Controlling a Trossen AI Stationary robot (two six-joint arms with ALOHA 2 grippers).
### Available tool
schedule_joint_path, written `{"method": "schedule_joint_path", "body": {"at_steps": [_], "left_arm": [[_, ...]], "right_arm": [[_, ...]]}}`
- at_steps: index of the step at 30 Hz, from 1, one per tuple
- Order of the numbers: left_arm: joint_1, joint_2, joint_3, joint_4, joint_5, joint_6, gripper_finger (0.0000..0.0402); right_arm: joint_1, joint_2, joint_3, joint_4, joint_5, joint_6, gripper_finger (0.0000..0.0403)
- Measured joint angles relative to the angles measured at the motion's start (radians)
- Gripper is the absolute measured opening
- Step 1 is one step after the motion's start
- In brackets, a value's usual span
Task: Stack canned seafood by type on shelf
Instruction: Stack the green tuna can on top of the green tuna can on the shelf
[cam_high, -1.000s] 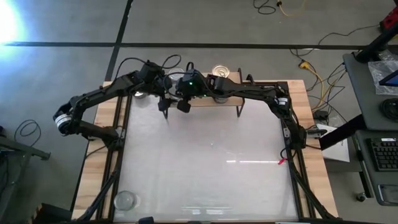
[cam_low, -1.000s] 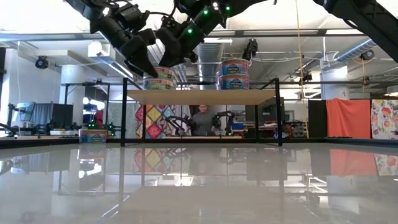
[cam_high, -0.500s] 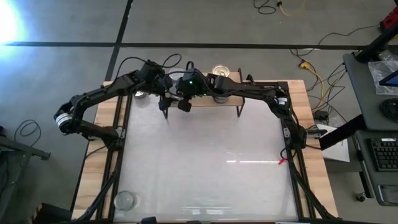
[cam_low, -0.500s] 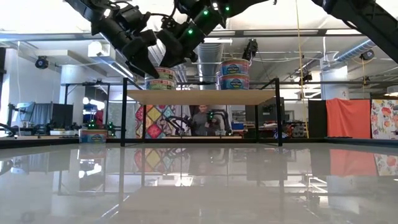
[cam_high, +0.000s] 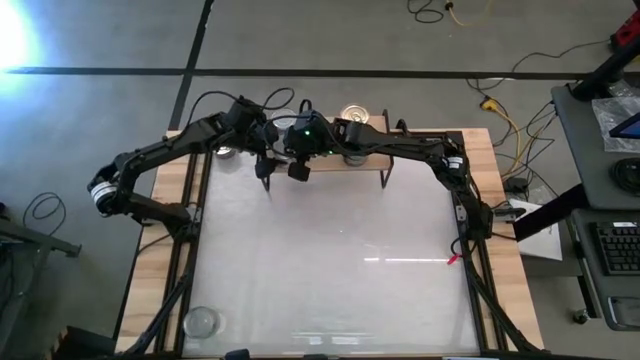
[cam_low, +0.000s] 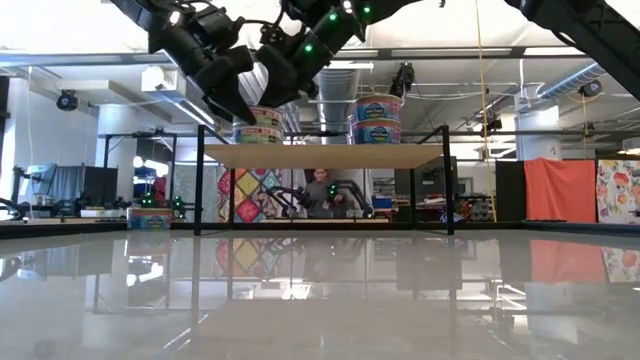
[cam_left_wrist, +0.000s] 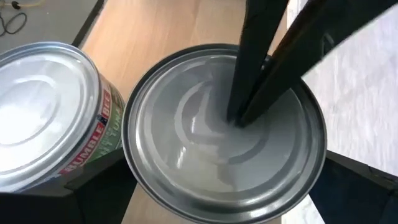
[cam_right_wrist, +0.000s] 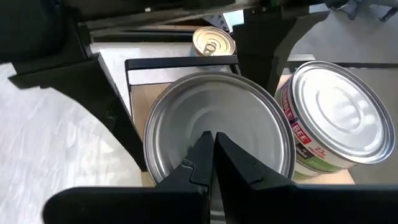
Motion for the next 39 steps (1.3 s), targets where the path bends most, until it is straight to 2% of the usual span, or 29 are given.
{"method": "schedule_joint_path", "body": {"at_steps": [8, 14, 25, 29, 32, 39], "left_arm": [[0.006, -0.011, 0.017, -0.111, -0.007, 0.006, 0.0393], [0.006, -0.034, 0.017, -0.119, -0.009, 0.001, 0.0386], [-0.016, -0.178, 0.017, -0.139, -0.007, -0.090, 0.0386], [-0.020, -0.209, 0.017, -0.110, -0.007, -0.122, 0.0386], [-0.021, -0.207, 0.002, -0.019, -0.013, -0.161, 0.0386], [-0.022, -0.122, -0.020, 0.189, -0.158, -0.214, 0.0386]], "right_arm": [[-0.022, -0.003, -0.001, -0.065, 0.009, 0.011, 0.0011], [-0.022, -0.002, -0.002, -0.051, 0.009, 0.011, 0.0011], [-0.022, 0.003, -0.006, 0.051, 0.002, 0.091, 0.0011], [-0.021, 0.004, -0.006, 0.080, -0.020, 0.081, 0.0011], [-0.021, -0.011, 0.015, 0.038, -0.026, 0.064, 0.0011], [-0.017, -0.125, 0.088, -0.123, -0.022, 0.036, 0.0011]]}}
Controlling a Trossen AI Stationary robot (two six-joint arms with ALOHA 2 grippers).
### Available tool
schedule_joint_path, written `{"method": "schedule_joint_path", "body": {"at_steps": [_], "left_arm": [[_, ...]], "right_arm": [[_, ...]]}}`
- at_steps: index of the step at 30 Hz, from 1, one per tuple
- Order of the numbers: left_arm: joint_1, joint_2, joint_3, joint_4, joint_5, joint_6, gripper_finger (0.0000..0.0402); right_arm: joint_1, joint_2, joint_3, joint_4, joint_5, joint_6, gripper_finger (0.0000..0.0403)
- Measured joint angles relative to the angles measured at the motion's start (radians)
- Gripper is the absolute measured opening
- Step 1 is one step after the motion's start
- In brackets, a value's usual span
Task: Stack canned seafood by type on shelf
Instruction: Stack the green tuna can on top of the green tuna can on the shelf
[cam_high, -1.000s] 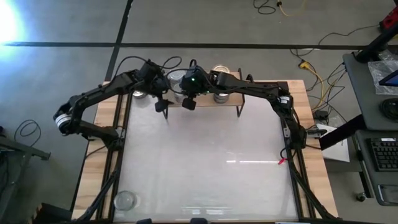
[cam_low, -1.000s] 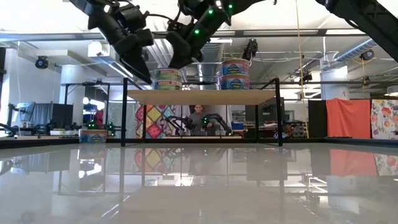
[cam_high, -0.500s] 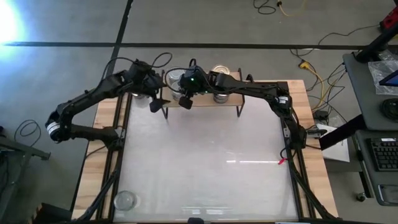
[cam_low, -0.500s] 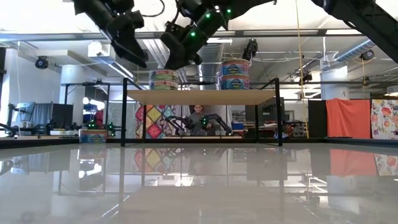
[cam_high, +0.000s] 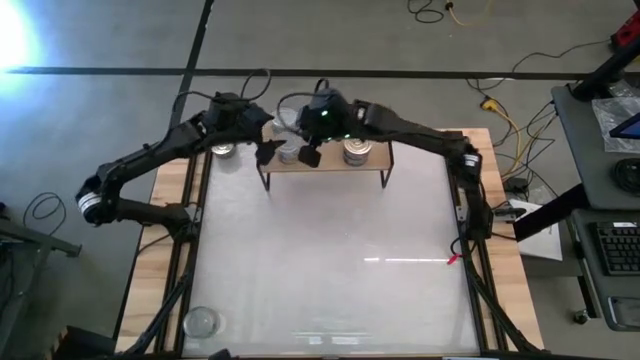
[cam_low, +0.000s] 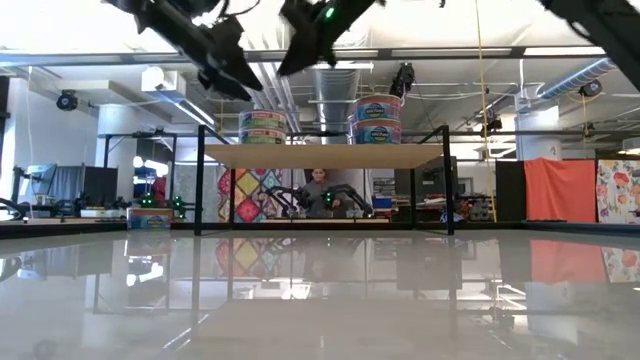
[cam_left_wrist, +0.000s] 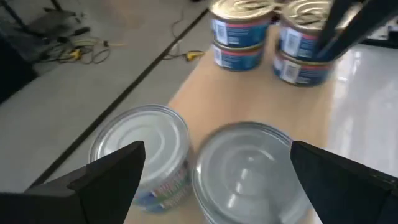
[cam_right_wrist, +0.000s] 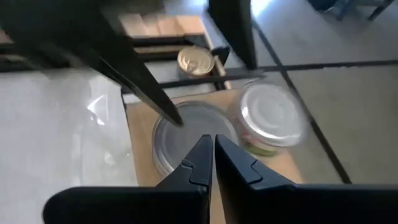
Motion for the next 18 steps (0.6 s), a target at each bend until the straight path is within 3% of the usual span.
{"method": "schedule_joint_path", "body": {"at_steps": [8, 18], "left_arm": [[-0.023, 0.084, 0.003, 0.045, -0.062, 0.007, 0.0384], [-0.022, 0.070, 0.008, -0.085, -0.109, 0.026, 0.0373]], "right_arm": [[0.003, -0.119, -0.013, -0.109, 0.005, 0.008, 0.0011], [0.012, -0.150, -0.046, -0.164, 0.005, 0.027, 0.0011]]}}
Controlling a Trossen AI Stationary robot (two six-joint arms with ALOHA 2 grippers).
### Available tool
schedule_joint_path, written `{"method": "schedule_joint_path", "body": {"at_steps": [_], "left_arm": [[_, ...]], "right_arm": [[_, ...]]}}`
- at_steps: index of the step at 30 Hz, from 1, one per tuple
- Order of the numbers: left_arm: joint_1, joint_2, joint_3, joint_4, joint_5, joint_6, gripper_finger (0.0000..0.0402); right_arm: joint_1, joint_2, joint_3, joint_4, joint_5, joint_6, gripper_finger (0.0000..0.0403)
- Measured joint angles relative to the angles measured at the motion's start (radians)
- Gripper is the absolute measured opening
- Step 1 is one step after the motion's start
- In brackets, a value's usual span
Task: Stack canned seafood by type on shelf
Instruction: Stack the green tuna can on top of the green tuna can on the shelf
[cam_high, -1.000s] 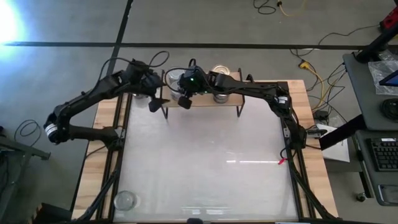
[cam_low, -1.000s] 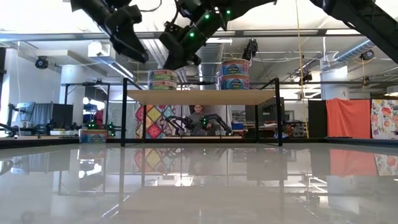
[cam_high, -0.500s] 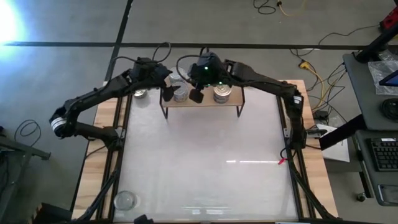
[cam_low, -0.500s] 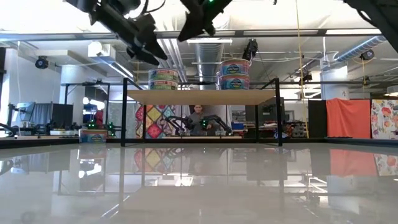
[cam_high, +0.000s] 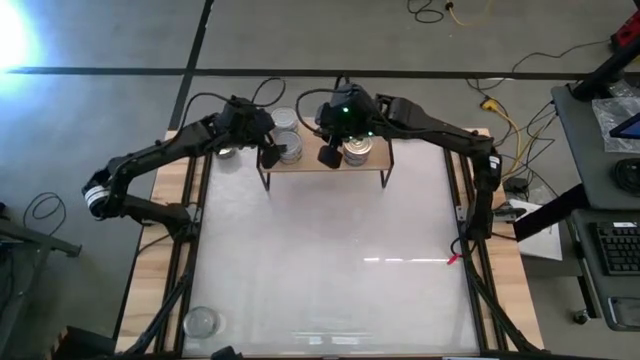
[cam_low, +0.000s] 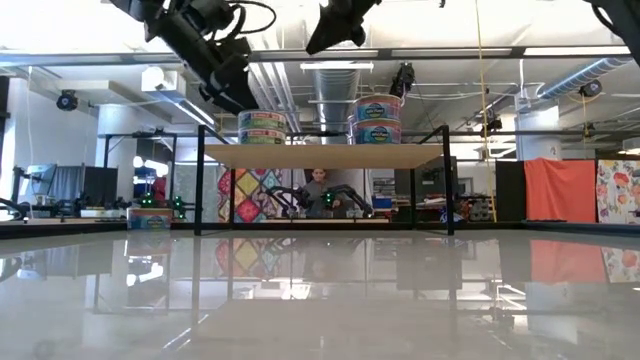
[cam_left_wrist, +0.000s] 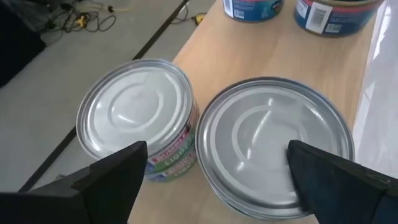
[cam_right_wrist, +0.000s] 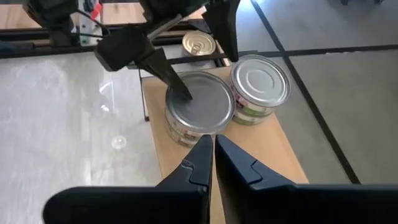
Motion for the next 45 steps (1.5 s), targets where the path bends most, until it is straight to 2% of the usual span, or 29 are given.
{"method": "schedule_joint_path", "body": {"at_steps": [11, 20, 27, 33, 45], "left_arm": [[0.000, -0.049, -0.001, -0.042, -0.039, 0.016, 0.0372], [0.000, -0.083, -0.001, -0.035, -0.027, 0.002, 0.0372], [-0.007, -0.002, -0.002, 0.017, 0.006, 0.023, 0.0372], [-0.009, 0.004, 0.000, 0.000, 0.004, 0.028, 0.0372], [-0.012, -0.042, 0.032, -0.016, -0.030, 0.032, 0.0372]], "right_arm": [[0.004, 0.002, -0.024, -0.046, 0.000, 0.013, 0.0011], [0.018, 0.001, -0.050, -0.055, 0.000, 0.026, 0.0011], [0.017, -0.008, -0.051, -0.100, 0.004, 0.018, 0.0011], [0.017, -0.021, -0.051, -0.233, 0.104, 0.043, 0.0011], [0.036, -0.027, -0.062, -0.260, 0.100, 0.068, 0.0011]]}}
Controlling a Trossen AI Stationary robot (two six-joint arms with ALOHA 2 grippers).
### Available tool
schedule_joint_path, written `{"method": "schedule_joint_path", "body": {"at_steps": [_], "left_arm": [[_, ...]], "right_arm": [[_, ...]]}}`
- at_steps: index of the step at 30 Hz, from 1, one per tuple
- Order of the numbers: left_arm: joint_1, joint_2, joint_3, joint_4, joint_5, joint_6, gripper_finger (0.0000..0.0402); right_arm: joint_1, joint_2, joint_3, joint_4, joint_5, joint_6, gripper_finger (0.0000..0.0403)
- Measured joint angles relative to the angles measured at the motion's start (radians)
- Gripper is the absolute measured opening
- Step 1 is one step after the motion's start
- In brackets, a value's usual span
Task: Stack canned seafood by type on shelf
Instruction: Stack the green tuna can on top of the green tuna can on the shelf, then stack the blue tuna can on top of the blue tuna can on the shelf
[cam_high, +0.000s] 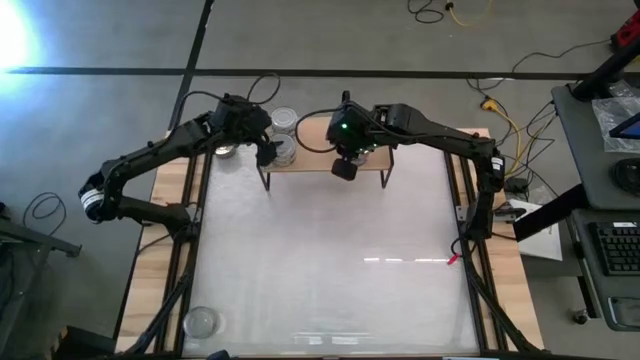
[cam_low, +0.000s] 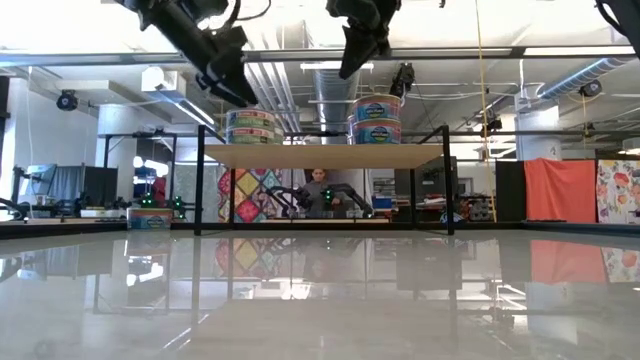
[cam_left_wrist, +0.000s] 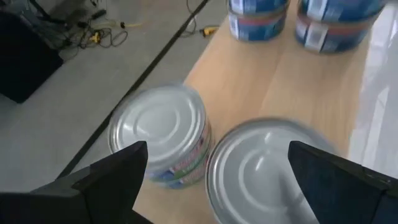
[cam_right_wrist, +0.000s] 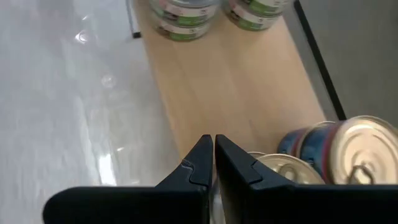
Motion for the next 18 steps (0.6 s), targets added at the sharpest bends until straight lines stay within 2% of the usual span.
{"method": "schedule_joint_path", "body": {"at_steps": [5, 8, 11, 14, 18], "left_arm": [[-0.037, -0.042, 0.082, -0.112, 0.000, -0.052, 0.0372], [-0.107, -0.082, 0.114, -0.232, 0.000, -0.125, 0.0372], [-0.243, -0.128, 0.076, -0.267, 0.006, -0.210, 0.0372], [-0.426, -0.164, 0.009, -0.273, 0.009, -0.322, 0.0372], [-0.690, -0.183, -0.053, -0.304, 0.011, -0.588, 0.0372]], "right_arm": [[0.054, -0.013, -0.001, 0.000, -0.002, -0.035, 0.0011], [0.095, -0.042, -0.001, 0.016, 0.005, -0.063, 0.0011], [0.139, -0.077, -0.009, 0.049, 0.005, -0.094, 0.0011], [0.180, -0.114, -0.057, 0.121, 0.005, -0.131, 0.0011], [0.219, -0.157, -0.183, 0.228, 0.004, -0.161, 0.0011]]}}
